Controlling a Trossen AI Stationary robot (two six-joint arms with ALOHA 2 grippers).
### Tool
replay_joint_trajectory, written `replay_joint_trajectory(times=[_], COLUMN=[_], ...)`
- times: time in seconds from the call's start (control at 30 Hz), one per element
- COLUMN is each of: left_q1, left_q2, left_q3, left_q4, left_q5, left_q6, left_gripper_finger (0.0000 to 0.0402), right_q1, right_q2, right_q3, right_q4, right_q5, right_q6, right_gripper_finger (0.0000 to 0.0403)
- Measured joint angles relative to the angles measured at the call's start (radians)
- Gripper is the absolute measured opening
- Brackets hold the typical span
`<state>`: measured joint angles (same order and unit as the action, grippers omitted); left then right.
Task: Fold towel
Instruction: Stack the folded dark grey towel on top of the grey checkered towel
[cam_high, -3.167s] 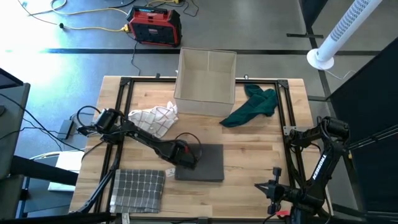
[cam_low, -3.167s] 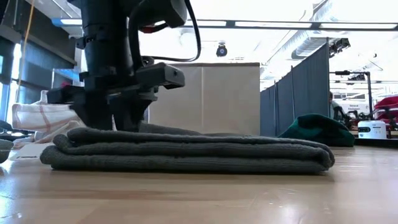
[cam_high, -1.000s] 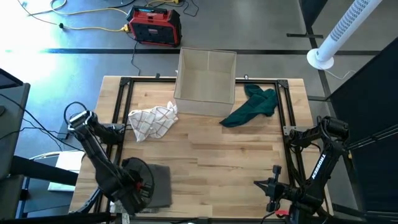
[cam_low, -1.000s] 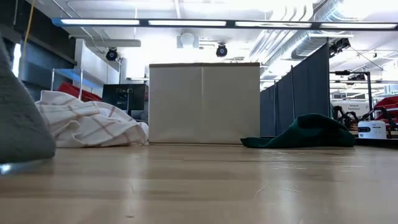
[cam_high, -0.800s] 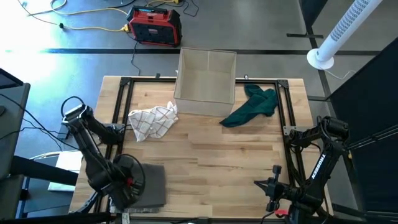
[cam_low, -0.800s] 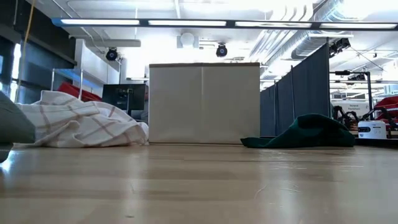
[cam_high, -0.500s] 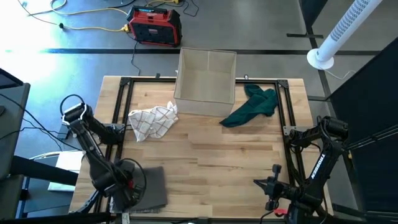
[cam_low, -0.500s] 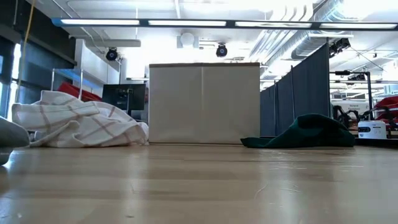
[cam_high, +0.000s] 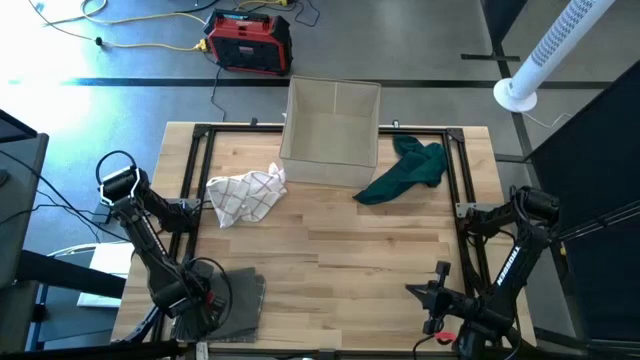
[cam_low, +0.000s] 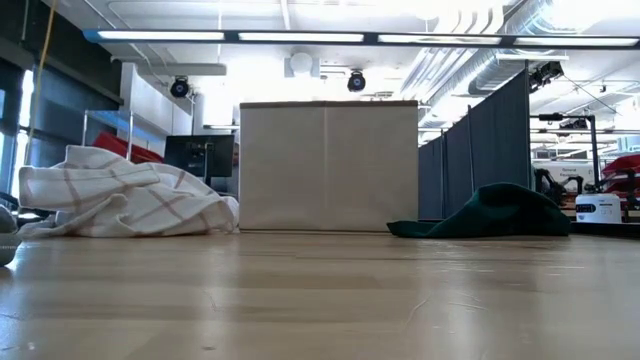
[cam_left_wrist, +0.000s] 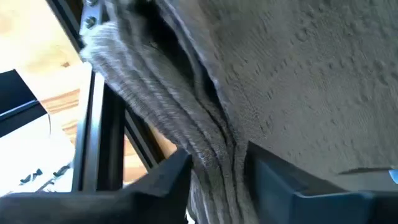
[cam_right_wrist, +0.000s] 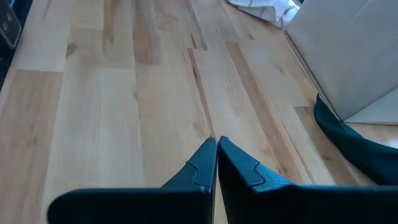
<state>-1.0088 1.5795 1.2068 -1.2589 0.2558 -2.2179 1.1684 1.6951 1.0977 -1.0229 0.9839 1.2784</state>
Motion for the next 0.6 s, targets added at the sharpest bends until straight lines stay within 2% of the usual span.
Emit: replay_joint_trajectory(times=[0.13, 0.27, 0.37, 0.43, 0.5, 0.57, 0.6], left_q1=[0.000, 0.009, 0.021, 0.035, 0.051, 0.068, 0.081], left_q2=[0.000, 0.000, 0.000, 0.000, 0.000, 0.000, 0.016], left_q3=[0.000, 0.018, 0.063, 0.098, 0.134, 0.147, 0.144], left_q4=[-0.010, -0.041, -0.086, -0.095, -0.091, -0.054, -0.027], left_q5=[0.041, 0.135, 0.144, 0.090, -0.033, -0.211, -0.245], left_q6=[-0.018, -0.039, -0.058, -0.068, -0.074, -0.059, -0.033], left_gripper_finger=[0.0189, 0.0196, 0.0192, 0.0187, 0.0181, 0.0175, 0.0170], right_q1=[-0.004, -0.004, -0.004, -0.004, -0.004, -0.004, -0.004], right_q2=[0.000, 0.000, 0.000, 0.000, 0.000, 0.000, 0.000], right_q3=[0.000, 0.000, 0.000, 0.000, 0.000, 0.000, 0.000], right_q4=[0.000, -0.001, -0.001, -0.003, -0.007, -0.007, -0.008], right_q5=[-0.005, -0.009, -0.009, -0.009, -0.009, -0.008, -0.008], right_q6=[-0.001, -0.003, -0.003, -0.003, -0.003, -0.003, -0.003], right_gripper_finger=[0.0000, 0.0000, 0.0000, 0.0000, 0.0000, 0.0000, 0.0000])
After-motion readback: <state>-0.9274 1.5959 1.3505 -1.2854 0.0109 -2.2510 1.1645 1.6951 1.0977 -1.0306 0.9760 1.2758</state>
